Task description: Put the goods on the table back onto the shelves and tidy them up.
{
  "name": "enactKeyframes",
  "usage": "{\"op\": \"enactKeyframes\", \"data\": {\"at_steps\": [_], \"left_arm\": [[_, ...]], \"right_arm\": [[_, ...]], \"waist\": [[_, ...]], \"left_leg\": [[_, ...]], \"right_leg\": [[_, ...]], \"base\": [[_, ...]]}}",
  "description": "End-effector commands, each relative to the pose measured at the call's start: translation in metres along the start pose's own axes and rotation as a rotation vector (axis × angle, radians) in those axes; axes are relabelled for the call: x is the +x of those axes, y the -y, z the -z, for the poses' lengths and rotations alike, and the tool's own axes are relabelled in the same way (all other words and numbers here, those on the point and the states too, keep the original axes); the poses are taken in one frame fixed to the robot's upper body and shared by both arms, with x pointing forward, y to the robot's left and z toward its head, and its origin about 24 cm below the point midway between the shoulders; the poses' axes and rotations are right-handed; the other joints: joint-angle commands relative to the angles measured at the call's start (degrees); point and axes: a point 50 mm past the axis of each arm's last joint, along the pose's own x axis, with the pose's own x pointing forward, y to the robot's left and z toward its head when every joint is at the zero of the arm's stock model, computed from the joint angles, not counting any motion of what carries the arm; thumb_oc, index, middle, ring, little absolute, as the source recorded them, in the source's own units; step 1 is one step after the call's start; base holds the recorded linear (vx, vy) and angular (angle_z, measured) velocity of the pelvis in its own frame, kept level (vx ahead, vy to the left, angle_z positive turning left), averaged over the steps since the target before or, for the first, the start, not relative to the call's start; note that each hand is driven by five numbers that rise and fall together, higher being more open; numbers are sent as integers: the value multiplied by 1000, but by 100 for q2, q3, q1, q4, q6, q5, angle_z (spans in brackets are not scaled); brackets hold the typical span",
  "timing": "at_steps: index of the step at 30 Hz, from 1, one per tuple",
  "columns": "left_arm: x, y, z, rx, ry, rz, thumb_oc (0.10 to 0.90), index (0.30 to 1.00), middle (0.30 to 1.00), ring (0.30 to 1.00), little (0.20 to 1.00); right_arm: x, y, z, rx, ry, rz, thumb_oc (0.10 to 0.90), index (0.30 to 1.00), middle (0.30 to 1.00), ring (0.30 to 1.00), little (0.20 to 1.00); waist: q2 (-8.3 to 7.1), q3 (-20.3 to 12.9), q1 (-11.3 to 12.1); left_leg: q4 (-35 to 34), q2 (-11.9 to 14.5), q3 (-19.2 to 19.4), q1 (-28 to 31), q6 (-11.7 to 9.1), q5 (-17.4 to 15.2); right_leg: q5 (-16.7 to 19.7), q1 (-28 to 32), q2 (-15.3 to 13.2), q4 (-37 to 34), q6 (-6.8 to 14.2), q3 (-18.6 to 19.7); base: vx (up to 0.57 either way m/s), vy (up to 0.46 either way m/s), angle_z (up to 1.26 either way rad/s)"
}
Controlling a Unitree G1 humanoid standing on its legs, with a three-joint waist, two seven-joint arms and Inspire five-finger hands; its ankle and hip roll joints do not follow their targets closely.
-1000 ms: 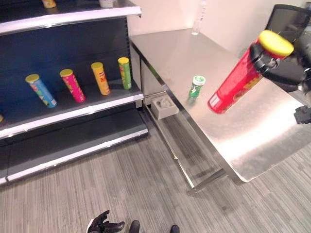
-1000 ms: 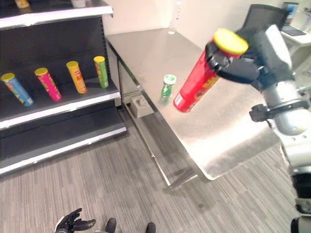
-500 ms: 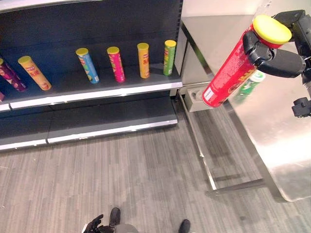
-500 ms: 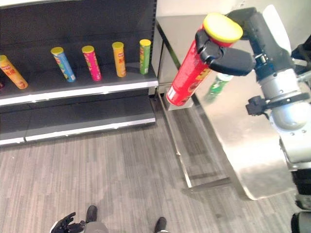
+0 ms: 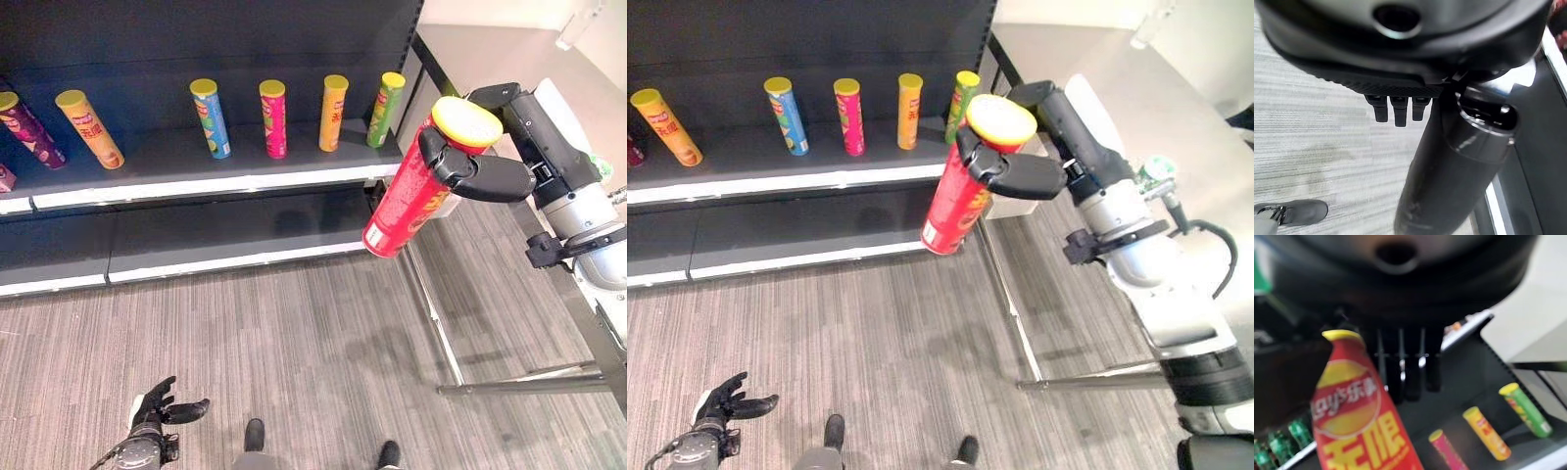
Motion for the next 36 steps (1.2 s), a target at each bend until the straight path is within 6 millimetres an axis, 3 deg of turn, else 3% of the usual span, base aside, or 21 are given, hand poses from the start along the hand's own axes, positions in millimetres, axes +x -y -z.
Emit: {"op": "enactKeyframes", "data": {"at_steps": [1,4,5,7,9,11,12,13,14,17,18,19,20,21,22,24,25,26,29,33,36], "left_arm": [[-10,6,26,41,-66,38,800,900,900,900,900],[-13,17,31,6,-66,64,800,900,900,900,900],[-14,27,27,-22,-47,85,800,900,900,900,900],[-18,34,34,-30,-69,111,800,900,900,900,900],[-20,37,37,-14,-77,131,800,900,900,900,900],[-19,37,36,6,-75,130,800,900,900,900,900],[-19,37,35,7,-75,130,800,900,900,900,900],[-16,36,31,19,-62,120,800,900,900,900,900],[-16,34,30,25,-60,114,800,900,900,900,900],[-16,32,31,53,-63,107,800,900,900,900,900],[-16,30,31,69,-55,105,800,900,900,900,900],[-16,30,31,69,-56,105,800,900,900,900,900],[-15,30,28,71,-45,104,800,900,900,900,900],[-12,23,23,125,-37,96,800,900,900,900,900],[-12,23,23,125,-37,96,800,900,900,900,900],[-9,9,18,135,-24,58,800,900,900,900,900],[-9,9,18,134,-24,57,800,900,900,900,900],[-8,3,15,146,-22,40,800,900,900,900,900],[-8,-2,17,148,-33,31,800,900,900,900,900],[-7,1,19,136,-53,29,800,900,900,900,900],[-7,16,21,116,-67,66,800,900,900,900,900]], "right_arm": [[18,33,-41,-68,207,130,400,300,300,300,300],[21,32,-46,-90,217,89,400,300,300,300,300],[23,31,-49,-91,232,79,400,300,300,300,300],[21,26,-44,-109,199,60,400,300,300,300,300],[20,20,-39,-133,177,50,400,300,300,300,300],[18,19,-37,-155,164,61,400,300,300,300,300],[17,19,-36,-155,164,62,400,300,300,300,300],[13,18,-30,-159,133,81,400,300,300,300,300],[11,18,-26,-160,113,86,400,300,300,300,300],[5,13,-20,-132,86,106,400,300,300,300,300],[3,9,-17,-123,75,101,400,300,300,300,300],[3,8,-17,-122,74,100,400,300,300,300,300],[3,5,-18,-115,81,108,400,300,300,300,300],[4,-6,-15,-90,67,104,400,300,300,300,300],[4,-6,-15,-90,67,104,400,300,300,300,300],[9,-18,-19,-39,92,96,400,300,300,300,300],[10,-19,-19,-38,93,96,400,300,300,300,300],[11,-21,-19,-29,95,91,400,300,300,300,300],[10,-21,-16,-38,77,76,400,300,300,300,300],[18,-23,-23,-11,118,51,400,300,300,300,300],[20,-24,-23,-18,120,30,400,300,300,300,300]], "waist": [[-163,-458,87],[-203,-392,137],[-202,-193,132],[-175,-121,148],[-159,-138,149],[-131,-150,79],[-135,-161,77],[-137,-183,6],[-124,-234,-1],[-64,-325,2],[105,-441,56],[103,-423,66],[175,-449,117],[223,-528,116],[220,-528,118],[167,-515,87],[157,-518,96],[142,-531,64],[117,-553,41],[132,-378,-93],[104,-248,-281]], "left_leg": [[-254,-447,-3,-144,103,-117],[-125,-671,-370,-75,155,-223],[476,-805,-566,-332,168,-456],[668,-753,-624,-418,117,-501],[614,-521,-660,-571,17,-372],[330,-16,-654,-820,-127,-25],[307,-13,-658,-819,-134,-16],[-55,482,-536,-1139,-226,206],[-240,674,-535,-1227,-301,326],[-378,904,-614,-1400,-467,486],[-374,997,-606,-1362,-593,577],[-378,999,-591,-1327,-595,569],[-326,945,-656,-1283,-661,698],[128,609,-439,-1181,-584,479],[130,607,-435,-1180,-583,477],[181,345,-164,-1012,-382,248],[179,339,-143,-1011,-376,246],[89,220,-23,-939,-254,186],[-26,52,-2,-820,-115,108],[-215,-297,46,-299,152,-128],[-333,-670,-121,115,267,-268]], "right_leg": [[-795,-141,887,506,-147,558],[-751,-7,997,340,-212,726],[-726,-45,961,354,-258,674],[-721,31,947,297,-255,530],[-774,77,841,278,-175,420],[-914,10,647,336,-109,393],[-930,-5,648,354,-113,388],[-1065,1,458,345,-34,385],[-1125,73,379,315,15,404],[-1198,372,215,179,122,413],[-1230,706,-4,87,260,416],[-1226,735,-6,73,260,426],[-1181,852,-120,81,315,370],[-717,795,-718,270,412,353],[-718,793,-721,271,413,356],[276,368,-1063,622,361,491],[280,352,-1074,623,367,512],[458,211,-1025,674,315,527],[229,105,-653,590,265,794],[-153,-801,470,265,125,590],[-1,-1283,1041,62,116,461]], "base": [[125,79,20],[64,33,42],[20,47,52],[47,62,62],[89,154,78],[53,216,34],[129,270,24],[213,279,23],[325,384,20],[331,331,16],[274,312,1],[406,474,15],[453,635,4],[452,637,1],[383,606,-15],[148,348,-33],[174,418,-53],[156,294,-46],[145,219,-21],[222,197,-22],[230,143,24]]}}
